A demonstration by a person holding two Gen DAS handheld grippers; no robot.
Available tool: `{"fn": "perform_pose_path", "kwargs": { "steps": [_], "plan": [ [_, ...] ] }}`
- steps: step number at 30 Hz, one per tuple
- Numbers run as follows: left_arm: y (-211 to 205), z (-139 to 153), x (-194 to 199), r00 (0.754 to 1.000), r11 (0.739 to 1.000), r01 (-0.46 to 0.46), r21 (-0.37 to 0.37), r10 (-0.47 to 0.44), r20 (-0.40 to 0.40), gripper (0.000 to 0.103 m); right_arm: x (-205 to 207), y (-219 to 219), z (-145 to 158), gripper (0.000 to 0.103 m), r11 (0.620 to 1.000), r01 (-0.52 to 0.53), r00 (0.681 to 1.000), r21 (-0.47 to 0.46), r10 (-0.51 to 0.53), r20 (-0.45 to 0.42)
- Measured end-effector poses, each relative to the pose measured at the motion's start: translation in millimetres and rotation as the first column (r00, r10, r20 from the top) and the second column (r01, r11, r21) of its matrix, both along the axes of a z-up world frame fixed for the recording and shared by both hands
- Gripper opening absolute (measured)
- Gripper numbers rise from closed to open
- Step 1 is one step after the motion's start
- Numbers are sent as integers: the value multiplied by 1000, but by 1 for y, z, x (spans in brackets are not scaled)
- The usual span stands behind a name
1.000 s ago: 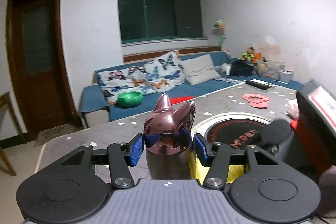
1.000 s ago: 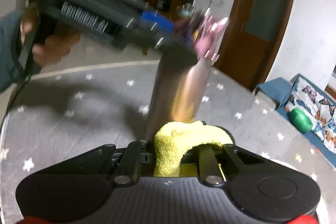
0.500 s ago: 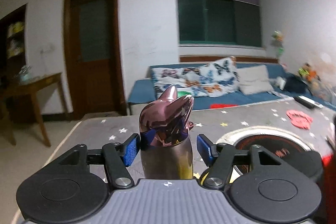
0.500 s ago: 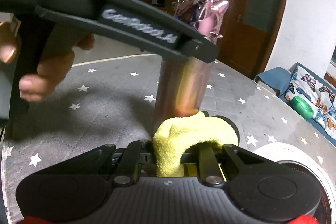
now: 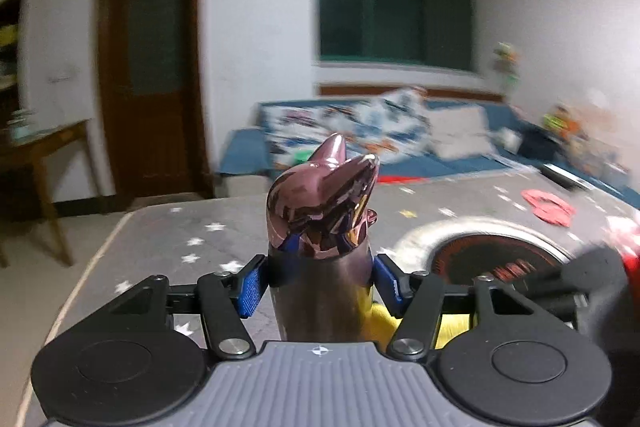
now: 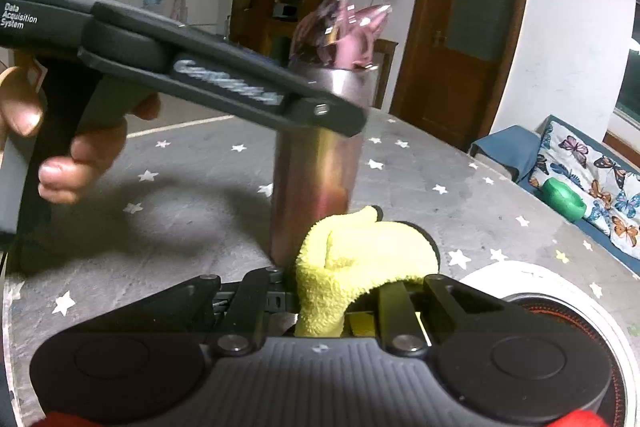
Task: Clean container
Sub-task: 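Press the cloth against the cat-ear lid with the right gripper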
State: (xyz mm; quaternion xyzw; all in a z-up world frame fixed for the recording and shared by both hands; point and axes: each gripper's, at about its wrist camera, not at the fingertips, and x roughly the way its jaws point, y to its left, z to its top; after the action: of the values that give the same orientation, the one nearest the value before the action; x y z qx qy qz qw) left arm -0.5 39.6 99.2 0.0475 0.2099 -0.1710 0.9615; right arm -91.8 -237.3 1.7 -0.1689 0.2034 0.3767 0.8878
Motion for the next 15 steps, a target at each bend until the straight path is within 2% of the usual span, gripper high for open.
{"fn": "perform_pose_path", "kwargs": {
  "steps": [5, 8, 15],
  "plan": [
    [18, 10, 15, 981, 982, 188, 32, -185, -58, 61, 2, 0, 17, 14, 1000, -4, 998, 23, 3, 55],
    [19, 13, 17, 967, 965, 253, 70, -249, -57, 61, 3, 0, 27, 14, 999, -7, 996, 36, 4, 88],
    [27, 12, 10, 961, 960, 274, 49, -272, -44, 61, 3, 11, 23, 14, 999, -40, 991, -3, 40, 125]
  ]
}}
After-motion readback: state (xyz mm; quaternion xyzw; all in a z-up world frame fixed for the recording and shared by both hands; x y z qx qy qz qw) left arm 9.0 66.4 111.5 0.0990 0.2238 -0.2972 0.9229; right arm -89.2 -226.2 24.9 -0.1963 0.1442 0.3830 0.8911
